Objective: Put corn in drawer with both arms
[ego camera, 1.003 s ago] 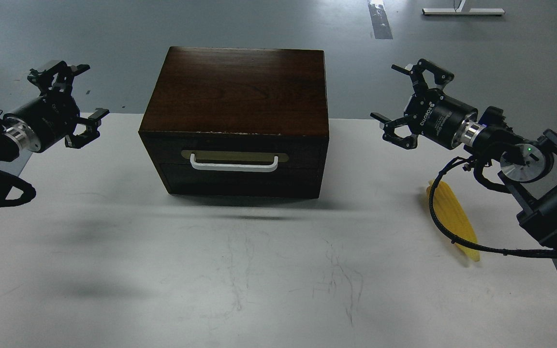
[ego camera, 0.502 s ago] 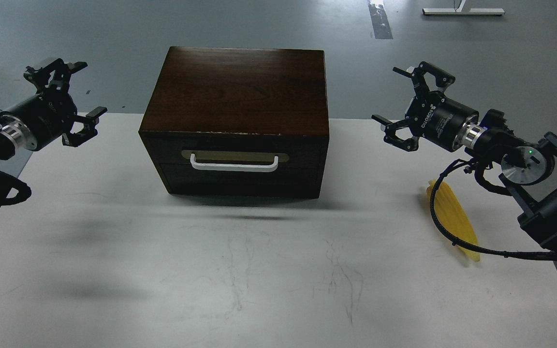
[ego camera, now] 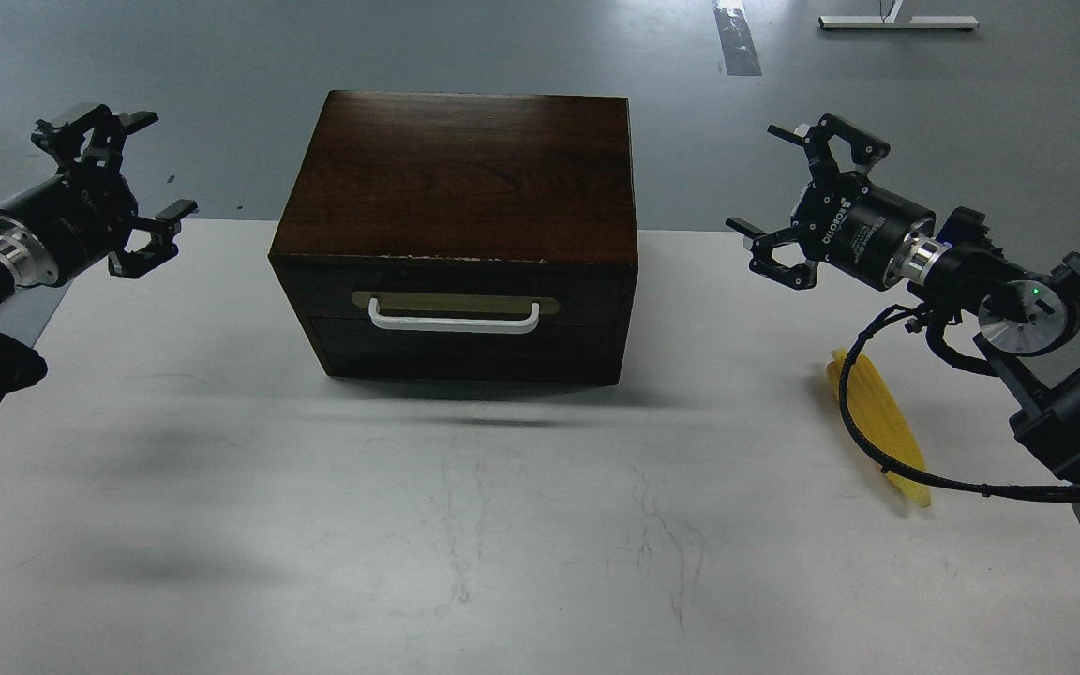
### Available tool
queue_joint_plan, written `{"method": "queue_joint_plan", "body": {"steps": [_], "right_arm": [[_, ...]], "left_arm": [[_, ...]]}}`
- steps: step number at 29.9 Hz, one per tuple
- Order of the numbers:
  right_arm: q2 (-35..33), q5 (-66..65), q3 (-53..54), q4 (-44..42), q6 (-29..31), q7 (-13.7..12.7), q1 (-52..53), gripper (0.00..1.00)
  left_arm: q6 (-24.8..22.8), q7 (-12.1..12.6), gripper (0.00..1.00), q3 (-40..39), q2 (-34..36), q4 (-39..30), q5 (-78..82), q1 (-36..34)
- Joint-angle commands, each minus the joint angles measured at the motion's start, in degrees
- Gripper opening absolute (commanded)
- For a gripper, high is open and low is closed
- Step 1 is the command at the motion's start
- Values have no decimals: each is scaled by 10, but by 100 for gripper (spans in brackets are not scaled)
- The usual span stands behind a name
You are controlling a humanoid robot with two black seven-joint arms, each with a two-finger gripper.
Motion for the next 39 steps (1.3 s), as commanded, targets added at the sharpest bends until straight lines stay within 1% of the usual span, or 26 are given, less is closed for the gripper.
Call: {"method": "queue_joint_plan", "body": {"steps": [1, 27, 29, 30, 32, 33, 34, 35, 36, 37, 38, 39], "right_arm": [[0, 0, 0, 0, 0, 0, 0, 100], [-12, 0, 0, 2, 0, -1, 2, 100], [-12, 1, 0, 2, 0, -1, 1, 100], [-12, 1, 1, 2, 0, -1, 1, 100], [-13, 1, 1, 2, 0, -1, 1, 100], [-16, 1, 2, 2, 0, -1, 0, 100], [-20, 1, 2, 2, 0, -1, 0, 100], [-21, 1, 2, 2, 0, 0, 0, 100], [-23, 1, 4, 2, 0, 0, -1, 100], [-24, 1, 5, 2, 0, 0, -1, 100], [-25, 1, 6, 2, 0, 0, -1, 100], [-28, 1, 6, 2, 0, 0, -2, 100]], "left_arm": [[0, 0, 98, 0, 2, -1, 0, 0], [0, -3, 98, 0, 1, -4, 7, 2], [0, -38, 98, -1, 1, -5, 14, 1], [0, -93, 98, 1, 0, -5, 38, -6], [0, -160, 98, 1, 0, -5, 88, -17], [0, -186, 98, 2, 2, -5, 163, -37], [35, -186, 98, 1, 3, -6, 243, -51], [58, -186, 98, 1, 4, -7, 279, -56], [109, -186, 98, 1, 7, -14, 335, -61], [136, -186, 98, 1, 8, -23, 359, -62], [159, -186, 98, 1, 14, -35, 381, -63], [209, -186, 98, 1, 32, -73, 414, -63]]}}
